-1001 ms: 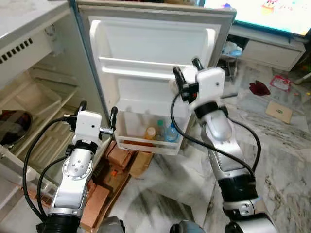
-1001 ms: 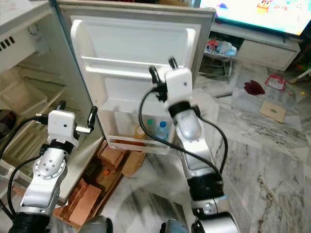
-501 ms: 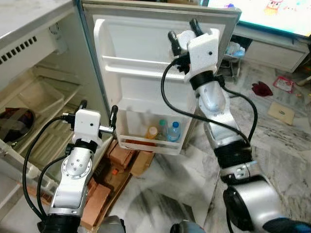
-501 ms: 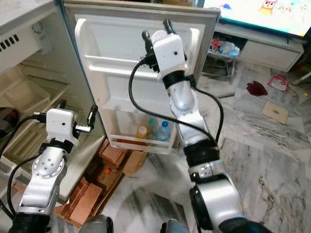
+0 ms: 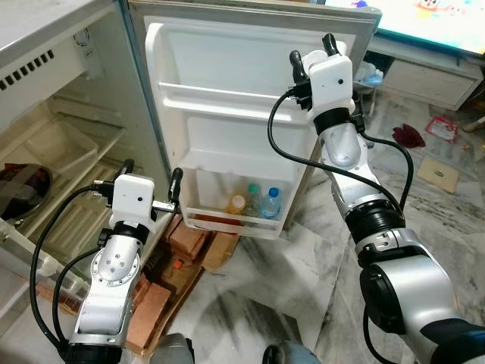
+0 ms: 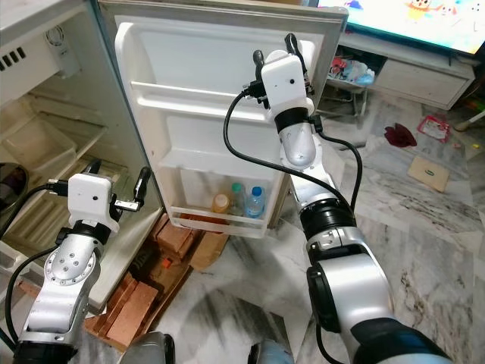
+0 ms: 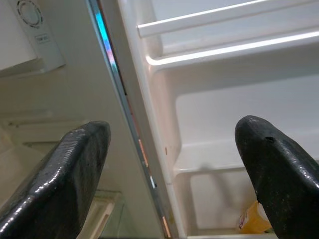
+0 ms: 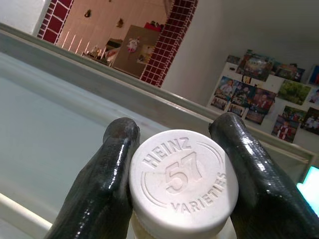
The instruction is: Restocking fridge
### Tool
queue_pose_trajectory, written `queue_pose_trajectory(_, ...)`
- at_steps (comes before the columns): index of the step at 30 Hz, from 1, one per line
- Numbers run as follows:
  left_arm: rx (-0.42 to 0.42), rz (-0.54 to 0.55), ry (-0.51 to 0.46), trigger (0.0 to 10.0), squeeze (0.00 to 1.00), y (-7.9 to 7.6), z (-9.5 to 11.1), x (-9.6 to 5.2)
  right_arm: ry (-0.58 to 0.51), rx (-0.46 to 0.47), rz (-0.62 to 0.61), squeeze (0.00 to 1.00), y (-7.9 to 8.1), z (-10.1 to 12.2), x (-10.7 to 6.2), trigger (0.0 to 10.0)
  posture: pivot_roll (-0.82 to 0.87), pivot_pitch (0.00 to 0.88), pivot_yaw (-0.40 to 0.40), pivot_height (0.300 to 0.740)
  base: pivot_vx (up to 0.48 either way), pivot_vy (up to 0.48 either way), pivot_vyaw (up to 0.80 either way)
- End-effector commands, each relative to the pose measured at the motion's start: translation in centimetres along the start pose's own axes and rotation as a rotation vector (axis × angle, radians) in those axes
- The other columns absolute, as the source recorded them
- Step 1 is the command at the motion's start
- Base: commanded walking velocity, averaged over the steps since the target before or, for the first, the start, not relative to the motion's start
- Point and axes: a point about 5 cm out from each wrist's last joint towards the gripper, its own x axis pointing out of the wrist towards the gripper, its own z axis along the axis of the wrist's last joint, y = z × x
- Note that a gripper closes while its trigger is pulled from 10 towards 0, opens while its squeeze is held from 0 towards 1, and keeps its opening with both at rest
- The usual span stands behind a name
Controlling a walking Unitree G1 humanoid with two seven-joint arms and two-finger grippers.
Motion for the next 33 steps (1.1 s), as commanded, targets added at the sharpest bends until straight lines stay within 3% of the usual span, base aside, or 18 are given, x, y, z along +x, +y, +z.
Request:
queue_pose_trajectory(1, 0.001, -0.014, -0.010, 10.0, 0.00, -0.1, 0.4, -0.1, -0.058, -0.010, -0.021, 0.00, -0.5, 1.1, 0.8, 10.0, 0.11, 0.113, -0.052, 0.740, 0.000, 0.000, 0.00)
queue_pose_trajectory(8, -0.003, -0.017, -0.013, 10.0, 0.00, -0.3, 0.6, 0.2, -0.005, -0.020, -0.038, 0.00, -0.8, 0.1, 0.7, 10.0, 0.11, 0.116, -0.054, 0.740, 0.000, 0.000, 0.00)
queue_pose_trajectory(13, 0.001, -0.008, 0.000, 10.0, 0.00, -0.3, 0.3, -0.1, 0.076, -0.017, -0.108, 0.00, -2.3, -0.8, 1.1, 10.0, 0.11, 0.118, -0.060, 0.740, 0.000, 0.000, 0.00)
queue_pose_trajectory(22, 0.001, 0.001, 0.010, 10.0, 0.00, -0.2, 0.2, -0.1, 0.145, 0.036, -0.192, 0.00, -4.5, -0.2, 2.7, 10.0, 0.11, 0.119, -0.065, 0.740, 0.000, 0.000, 0.00)
queue_pose_trajectory(33, 0.003, 0.001, 0.022, 10.0, 0.00, -0.3, 0.1, 0.0, 0.236, 0.029, -0.206, 0.00, -5.1, -1.0, 2.8, 10.0, 0.11, 0.122, -0.068, 0.740, 0.000, 0.000, 0.00)
